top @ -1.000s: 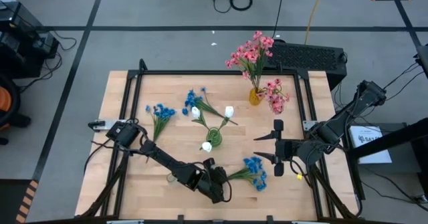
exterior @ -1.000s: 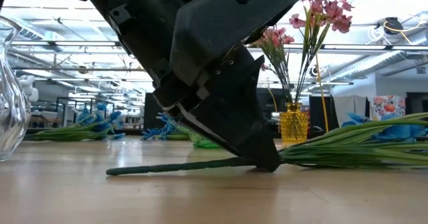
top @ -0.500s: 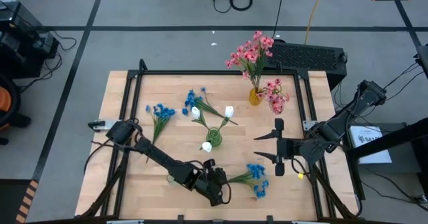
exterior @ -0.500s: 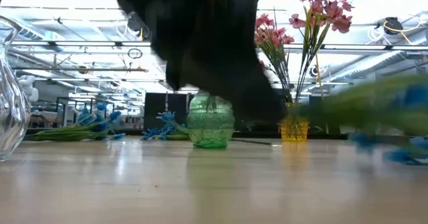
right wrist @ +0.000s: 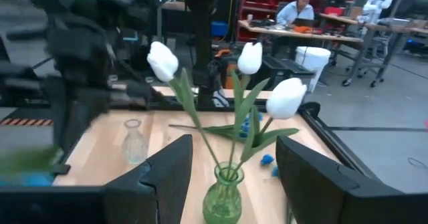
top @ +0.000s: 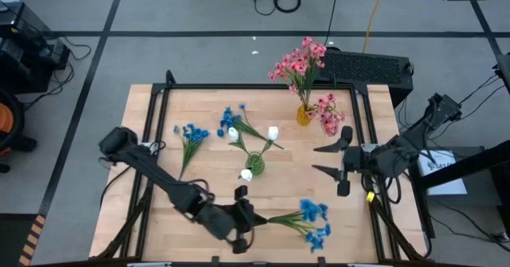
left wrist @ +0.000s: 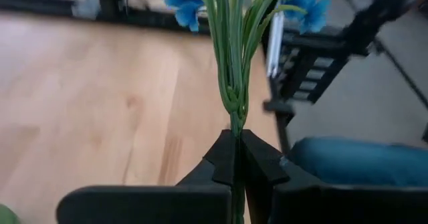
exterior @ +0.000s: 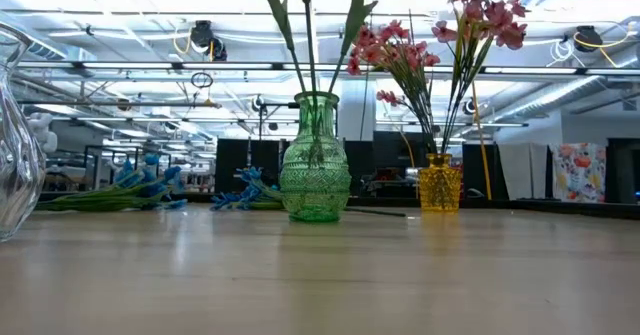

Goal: Sort flowers into vase by color
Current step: Put the bottom blue flowers into the transparent vase

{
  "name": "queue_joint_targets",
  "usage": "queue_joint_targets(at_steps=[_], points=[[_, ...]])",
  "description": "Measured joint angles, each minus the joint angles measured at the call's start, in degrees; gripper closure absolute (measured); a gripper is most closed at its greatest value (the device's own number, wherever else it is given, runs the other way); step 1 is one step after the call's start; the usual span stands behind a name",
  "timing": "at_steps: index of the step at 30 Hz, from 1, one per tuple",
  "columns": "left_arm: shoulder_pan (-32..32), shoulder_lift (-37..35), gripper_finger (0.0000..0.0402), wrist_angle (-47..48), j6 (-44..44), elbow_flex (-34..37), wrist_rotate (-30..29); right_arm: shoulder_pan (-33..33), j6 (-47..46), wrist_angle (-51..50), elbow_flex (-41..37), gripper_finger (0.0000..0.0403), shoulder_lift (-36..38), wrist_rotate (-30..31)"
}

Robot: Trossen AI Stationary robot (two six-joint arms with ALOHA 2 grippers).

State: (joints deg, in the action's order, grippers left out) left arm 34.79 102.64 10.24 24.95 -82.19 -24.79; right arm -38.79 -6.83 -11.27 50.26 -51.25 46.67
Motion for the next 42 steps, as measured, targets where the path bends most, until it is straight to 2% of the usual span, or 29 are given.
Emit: queue_joint_targets(at_steps=[5, 10, 14, 18, 23, 26, 28, 32, 39, 42], points=[[3.3, -5.1, 0.0388, -0.3, -4.5, 0.0, -5.3, 0.0, -1.0, 0.6, 0.0, 0.0195, 0.4, 1.2], [7.1, -9.7, 0.0388, -1.2, -10.9, 0.0, -15.9, 0.1, -2.8, 0.4, 0.0, 0.0195, -0.3, 3.2], [9.4, -12.3, 0.0388, -4.2, -18.9, 0.0, -22.7, 0.0, -3.8, 0.4, 0.0, 0.0195, -1.9, 3.0], [10.0, -13.8, 0.0388, -10.3, -28.5, 0.0, -25.4, 0.0, -4.5, 1.3, 0.0, 0.0195, -4.1, 2.8], [9.4, -15.0, 0.0388, -17.6, -37.7, 0.0, -25.4, 0.1, -2.3, 8.5, 0.0, 0.0195, -8.3, 0.4], [9.4, -14.9, 0.0388, -21.6, -41.6, 0.1, -25.0, 0.2, 2.0, 16.0, 0.0, 0.0195, -11.0, -2.4], [9.3, -14.9, 0.0388, -26.3, -42.8, 1.2, -22.7, 0.2, 5.0, 21.8, 0.0, 0.0195, -13.0, -4.3], [8.8, -14.8, 0.0388, -40.2, -46.8, 6.6, -17.5, 0.2, 10.7, 35.1, 0.0, 0.0195, -18.0, -10.0], [7.8, -14.8, 0.0388, -61.9, -51.6, 17.0, -10.8, 1.2, 18.2, 61.7, 0.0, 0.0195, -30.1, -16.2], [7.2, -14.4, 0.0389, -68.7, -52.4, 19.8, -7.6, 3.0, 18.5, 67.8, 1.1, 0.0195, -34.6, -19.7]])
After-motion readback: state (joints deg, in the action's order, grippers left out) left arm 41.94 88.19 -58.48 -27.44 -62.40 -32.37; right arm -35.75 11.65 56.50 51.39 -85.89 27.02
